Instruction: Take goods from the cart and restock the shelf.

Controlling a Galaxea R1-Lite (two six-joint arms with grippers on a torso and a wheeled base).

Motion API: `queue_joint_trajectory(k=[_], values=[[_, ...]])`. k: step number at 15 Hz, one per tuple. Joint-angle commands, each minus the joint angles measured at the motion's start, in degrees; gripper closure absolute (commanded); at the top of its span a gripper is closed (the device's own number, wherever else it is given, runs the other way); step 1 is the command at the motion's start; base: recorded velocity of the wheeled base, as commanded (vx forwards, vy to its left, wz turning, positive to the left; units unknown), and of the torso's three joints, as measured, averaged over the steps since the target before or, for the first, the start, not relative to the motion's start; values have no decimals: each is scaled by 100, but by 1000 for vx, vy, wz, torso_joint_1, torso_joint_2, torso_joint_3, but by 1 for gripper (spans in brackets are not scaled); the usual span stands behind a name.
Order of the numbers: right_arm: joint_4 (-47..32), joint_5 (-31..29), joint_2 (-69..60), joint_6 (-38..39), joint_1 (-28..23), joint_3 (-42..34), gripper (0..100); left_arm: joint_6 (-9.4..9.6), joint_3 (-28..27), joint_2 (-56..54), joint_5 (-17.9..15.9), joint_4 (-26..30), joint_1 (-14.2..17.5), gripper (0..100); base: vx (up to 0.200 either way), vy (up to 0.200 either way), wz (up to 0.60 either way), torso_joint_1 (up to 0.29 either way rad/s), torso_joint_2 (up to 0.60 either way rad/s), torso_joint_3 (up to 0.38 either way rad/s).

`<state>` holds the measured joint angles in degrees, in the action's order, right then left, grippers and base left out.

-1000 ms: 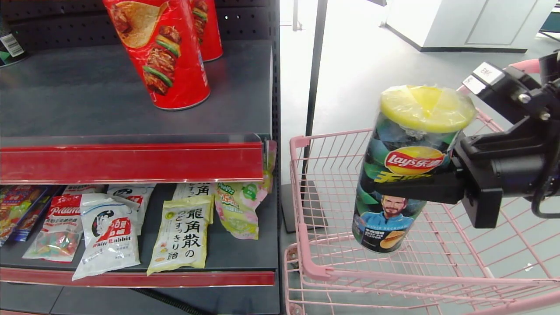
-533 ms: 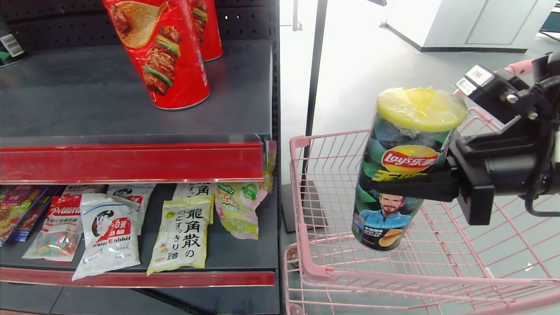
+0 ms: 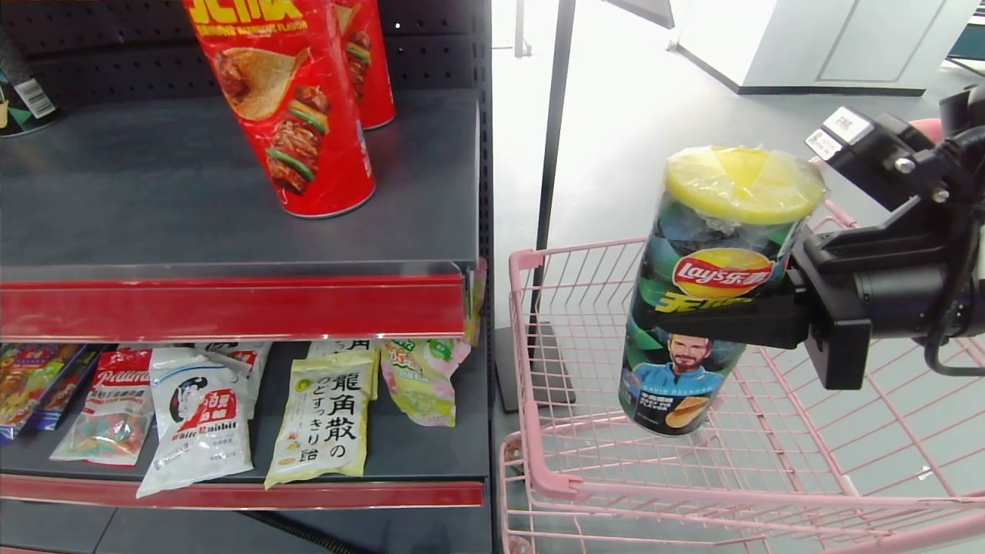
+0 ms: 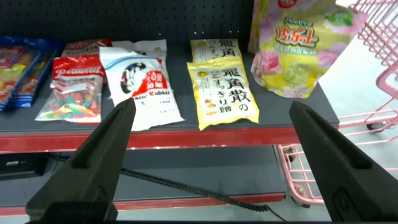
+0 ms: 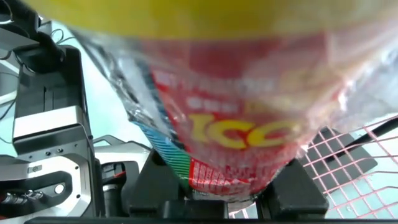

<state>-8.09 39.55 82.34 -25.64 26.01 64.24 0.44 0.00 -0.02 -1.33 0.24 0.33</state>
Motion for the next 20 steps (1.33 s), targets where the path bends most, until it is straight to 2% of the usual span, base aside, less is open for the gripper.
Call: queue_joint_trajectory(k=[1, 20], values=[[1, 0, 11, -3, -9, 0, 100, 0, 0, 2, 1, 2, 2, 0, 0, 0, 0, 139, -437, -310], [1, 0, 28, -12, -61, 79, 100, 0, 0, 2, 1, 2, 2, 0, 0, 0, 0, 204, -524, -318]])
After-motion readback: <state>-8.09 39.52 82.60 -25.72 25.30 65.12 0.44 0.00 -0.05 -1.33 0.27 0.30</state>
